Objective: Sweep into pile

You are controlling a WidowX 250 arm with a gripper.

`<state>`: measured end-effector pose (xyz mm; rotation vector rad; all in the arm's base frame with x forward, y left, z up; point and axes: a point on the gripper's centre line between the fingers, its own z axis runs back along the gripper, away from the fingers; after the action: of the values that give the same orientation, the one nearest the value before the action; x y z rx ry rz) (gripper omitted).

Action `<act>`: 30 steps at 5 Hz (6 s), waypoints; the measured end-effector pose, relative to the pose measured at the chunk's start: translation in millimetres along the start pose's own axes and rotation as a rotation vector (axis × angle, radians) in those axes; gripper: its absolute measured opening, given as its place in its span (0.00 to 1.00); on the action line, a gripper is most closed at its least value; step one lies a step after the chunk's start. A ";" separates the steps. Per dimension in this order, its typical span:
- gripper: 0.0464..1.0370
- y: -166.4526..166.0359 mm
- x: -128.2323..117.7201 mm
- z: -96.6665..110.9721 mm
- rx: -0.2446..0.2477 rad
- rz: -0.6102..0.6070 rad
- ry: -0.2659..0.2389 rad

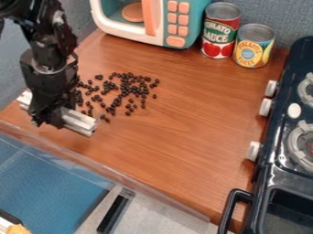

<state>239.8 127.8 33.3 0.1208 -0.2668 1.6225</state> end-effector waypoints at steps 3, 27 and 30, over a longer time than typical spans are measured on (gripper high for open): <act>0.34 5.2 8.1 -4.1 0.054 0.009 0.074; 0.34 -49.1 15.6 -32.8 0.258 -0.379 -0.081; 0.34 -40.5 -10.8 -26.7 0.105 -0.763 -0.098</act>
<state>283.1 125.9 8.9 0.3397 -0.1773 0.8719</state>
